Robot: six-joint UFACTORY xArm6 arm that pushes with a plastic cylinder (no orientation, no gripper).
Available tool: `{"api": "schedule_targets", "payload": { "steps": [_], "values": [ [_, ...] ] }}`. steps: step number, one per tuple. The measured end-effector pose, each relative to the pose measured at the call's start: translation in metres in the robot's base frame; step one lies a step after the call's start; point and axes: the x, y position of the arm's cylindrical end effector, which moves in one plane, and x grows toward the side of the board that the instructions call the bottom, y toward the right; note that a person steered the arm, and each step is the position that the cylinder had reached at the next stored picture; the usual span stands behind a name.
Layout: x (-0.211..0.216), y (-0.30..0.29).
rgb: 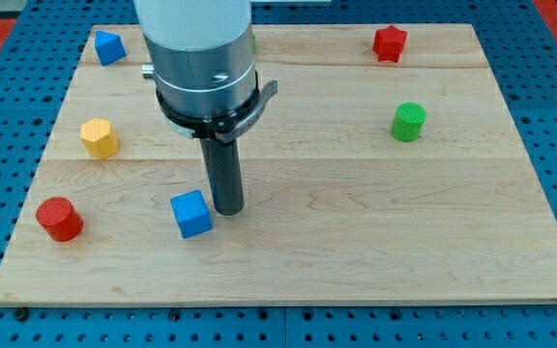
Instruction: Push the green circle to the right of the blue cube
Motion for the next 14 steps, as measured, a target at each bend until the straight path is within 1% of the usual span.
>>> {"api": "schedule_targets", "payload": {
  "steps": [1,2,3,4,5,6,7,8,9,10,11,12,13,14],
  "values": [
    [-0.001,0.007],
    [-0.007,0.144],
    [-0.067,0.273],
    [-0.133,0.288],
    [-0.144,0.238],
    [-0.09,0.192],
    [-0.064,0.144],
    [-0.071,0.109],
    [-0.11,0.098],
    [-0.051,0.098],
    [-0.025,0.099],
    [-0.015,0.104],
    [-0.088,0.109],
    [-0.072,0.067]
  ]
}}
